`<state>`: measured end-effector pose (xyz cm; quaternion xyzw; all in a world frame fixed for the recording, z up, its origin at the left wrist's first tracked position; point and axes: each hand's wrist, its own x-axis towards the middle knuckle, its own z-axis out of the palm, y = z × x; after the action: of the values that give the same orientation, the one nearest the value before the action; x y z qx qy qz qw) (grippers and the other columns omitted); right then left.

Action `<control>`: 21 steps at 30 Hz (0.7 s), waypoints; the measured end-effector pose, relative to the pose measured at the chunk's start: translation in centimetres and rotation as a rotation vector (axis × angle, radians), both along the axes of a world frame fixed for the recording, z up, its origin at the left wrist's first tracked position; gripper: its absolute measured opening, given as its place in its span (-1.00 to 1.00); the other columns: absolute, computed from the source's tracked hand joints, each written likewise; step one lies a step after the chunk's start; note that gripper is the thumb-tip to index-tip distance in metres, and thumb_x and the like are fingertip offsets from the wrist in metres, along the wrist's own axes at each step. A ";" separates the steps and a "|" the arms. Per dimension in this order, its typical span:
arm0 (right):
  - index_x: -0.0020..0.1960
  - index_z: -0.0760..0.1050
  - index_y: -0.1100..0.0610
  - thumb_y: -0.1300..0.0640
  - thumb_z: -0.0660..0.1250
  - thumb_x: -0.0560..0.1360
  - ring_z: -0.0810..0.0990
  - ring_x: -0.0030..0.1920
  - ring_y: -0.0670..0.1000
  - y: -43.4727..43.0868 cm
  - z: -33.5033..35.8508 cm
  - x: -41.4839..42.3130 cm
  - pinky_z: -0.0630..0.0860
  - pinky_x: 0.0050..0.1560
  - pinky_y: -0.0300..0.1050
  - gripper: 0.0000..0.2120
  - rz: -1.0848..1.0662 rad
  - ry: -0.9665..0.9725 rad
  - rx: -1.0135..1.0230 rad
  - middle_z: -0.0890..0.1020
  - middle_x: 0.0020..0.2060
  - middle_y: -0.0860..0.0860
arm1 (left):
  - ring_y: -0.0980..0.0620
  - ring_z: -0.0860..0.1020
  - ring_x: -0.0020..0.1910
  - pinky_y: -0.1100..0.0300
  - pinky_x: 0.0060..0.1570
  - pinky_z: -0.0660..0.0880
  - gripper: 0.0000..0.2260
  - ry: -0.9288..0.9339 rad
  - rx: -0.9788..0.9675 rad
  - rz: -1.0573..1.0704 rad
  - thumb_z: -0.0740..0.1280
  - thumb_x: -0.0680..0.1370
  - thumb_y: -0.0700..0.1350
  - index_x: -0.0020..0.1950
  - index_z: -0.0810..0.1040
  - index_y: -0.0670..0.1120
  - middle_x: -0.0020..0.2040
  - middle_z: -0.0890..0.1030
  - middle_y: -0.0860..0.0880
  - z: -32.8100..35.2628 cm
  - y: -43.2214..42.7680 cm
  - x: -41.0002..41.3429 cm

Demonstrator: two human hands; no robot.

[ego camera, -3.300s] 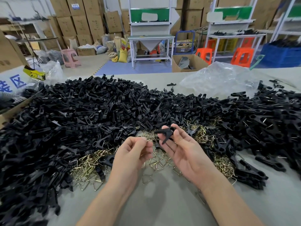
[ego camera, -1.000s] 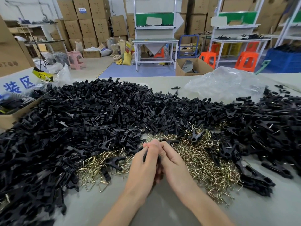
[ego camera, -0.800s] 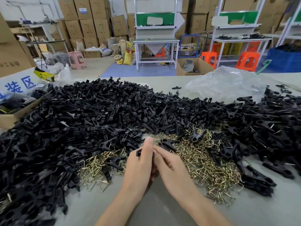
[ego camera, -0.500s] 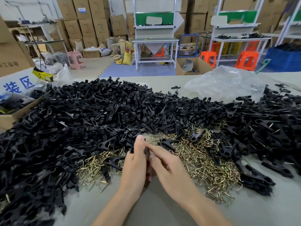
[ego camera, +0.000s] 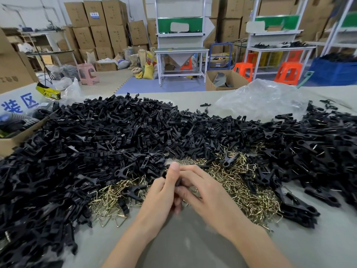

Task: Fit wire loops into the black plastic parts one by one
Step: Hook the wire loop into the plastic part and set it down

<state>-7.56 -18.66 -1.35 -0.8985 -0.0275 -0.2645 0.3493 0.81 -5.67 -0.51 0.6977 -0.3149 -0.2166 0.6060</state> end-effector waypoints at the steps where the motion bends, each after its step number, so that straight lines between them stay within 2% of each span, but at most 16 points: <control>1: 0.27 0.50 -0.14 -0.12 0.27 0.61 0.53 0.25 -0.21 0.0 0.0 0.0 0.44 0.22 -0.33 -0.75 -0.022 -0.005 0.028 0.50 0.25 -0.30 | -0.01 0.48 -0.46 0.16 -0.31 0.47 -0.22 0.001 -0.019 -0.011 -0.02 0.40 0.62 -0.36 0.59 -0.04 -0.48 0.49 -0.08 0.0 0.0 0.1; 3: 0.19 0.52 -0.17 -0.10 0.34 0.58 0.58 0.13 -0.23 -0.4 0.7 0.2 0.50 0.09 -0.36 -0.81 -0.088 -0.016 0.206 0.59 0.11 -0.29 | -0.02 0.46 -0.46 0.17 -0.35 0.41 -0.25 0.008 -0.077 -0.001 -0.03 0.48 0.56 -0.15 0.64 -0.03 -0.43 0.51 -0.12 0.1 0.0 0.2; 5: 0.10 0.54 -0.09 -0.11 0.39 0.54 0.65 -0.03 -0.21 -1.9 2.5 0.4 0.57 -0.07 -0.33 -0.82 -0.183 -0.095 0.494 0.66 -0.01 -0.21 | -0.02 0.45 -0.47 0.24 -0.44 0.37 -0.48 -0.023 -0.149 0.072 0.03 0.61 0.39 -0.01 0.64 0.08 -0.40 0.52 -0.08 0.2 -0.1 0.3; 7: 0.15 0.54 0.05 -0.13 0.38 0.50 0.69 -0.08 -0.10 -5.4 5.4 0.7 0.60 -0.07 -0.22 -0.67 -0.261 -0.315 0.913 0.70 0.00 -0.06 | 0.00 0.45 -0.50 0.27 -0.50 0.36 -0.62 -0.075 -0.168 0.172 0.07 0.67 0.20 -0.08 0.62 0.13 -0.41 0.51 -0.01 0.3 0.0 0.5; 9: 0.39 0.41 0.16 -0.14 0.32 0.55 0.72 0.00 -0.03 -9.0 8.7 0.5 0.63 0.00 -0.14 -0.46 -0.246 -0.563 1.363 0.68 0.13 0.06 | 0.01 0.44 -0.50 0.25 -0.50 0.38 -0.61 -0.100 -0.160 0.250 0.08 0.70 0.12 -0.20 0.57 0.08 -0.44 0.50 0.01 0.2 0.2 0.9; 10: 0.49 0.30 0.19 -0.14 0.30 0.58 0.72 0.05 -0.01 -10.4 9.8 0.2 0.64 0.04 -0.14 -0.39 -0.223 -0.624 1.507 0.67 0.17 0.10 | 0.02 0.44 -0.51 0.25 -0.48 0.39 -0.59 -0.118 -0.154 0.292 0.08 0.69 0.12 -0.25 0.54 0.05 -0.46 0.49 0.01 0.2 0.4 1.2; 11: 0.53 0.22 0.22 -0.13 0.28 0.61 0.72 0.08 0.01 -11.2 10.3 0.1 0.64 0.05 -0.14 -0.36 -0.210 -0.622 1.562 0.67 0.17 0.11 | 0.03 0.43 -0.52 0.28 -0.48 0.39 -0.56 -0.142 -0.150 0.333 0.09 0.69 0.15 -0.30 0.51 0.02 -0.48 0.48 0.01 0.3 0.6 1.4; 13: 0.49 0.24 0.21 -0.07 0.24 0.66 0.73 0.04 0.02 -10.9 9.9 0.3 0.66 0.03 -0.11 -0.47 -0.202 -0.482 1.480 0.71 0.10 0.10 | 0.07 0.38 -0.57 0.34 -0.49 0.39 -0.45 -0.189 -0.148 0.409 0.11 0.65 0.22 -0.42 0.45 -0.07 -0.55 0.44 -0.02 0.5 1.1 2.1; 16: 0.35 0.41 0.04 0.00 0.20 0.69 0.71 -0.12 0.01 -7.5 7.0 1.1 0.67 -0.14 -0.15 -0.73 -0.244 -0.283 1.184 0.75 -0.05 0.03 | 0.08 0.35 -0.61 0.34 -0.49 0.40 -0.34 -0.217 -0.145 0.491 0.14 0.60 0.30 -0.55 0.38 -0.11 -0.61 0.40 -0.05 0.6 1.6 2.9; 19: 0.42 0.38 -0.07 0.03 0.16 0.70 0.70 -0.13 -0.04 -4.0 3.1 1.6 0.65 -0.09 -0.16 -0.71 -0.312 -0.149 0.859 0.71 -0.07 -0.08 | 0.08 0.35 -0.59 0.33 -0.47 0.37 -0.31 -0.242 -0.134 0.519 0.11 0.59 0.35 -0.60 0.37 -0.08 -0.62 0.39 -0.04 0.3 1.9 3.2; 21: 0.44 0.36 -0.14 0.01 0.15 0.70 0.68 -0.08 -0.09 -2.5 1.1 1.7 0.63 0.00 -0.11 -0.68 -0.320 -0.079 0.663 0.67 -0.05 -0.17 | 0.11 0.37 -0.59 0.35 -0.48 0.36 -0.30 -0.273 -0.141 0.547 0.06 0.60 0.39 -0.54 0.44 -0.07 -0.59 0.44 -0.05 0.1 2.2 3.4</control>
<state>-5.90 -21.21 -0.28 -0.7186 0.1869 -0.3446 0.5744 4.22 -3.43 -0.43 0.7355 -0.2083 0.0726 0.6406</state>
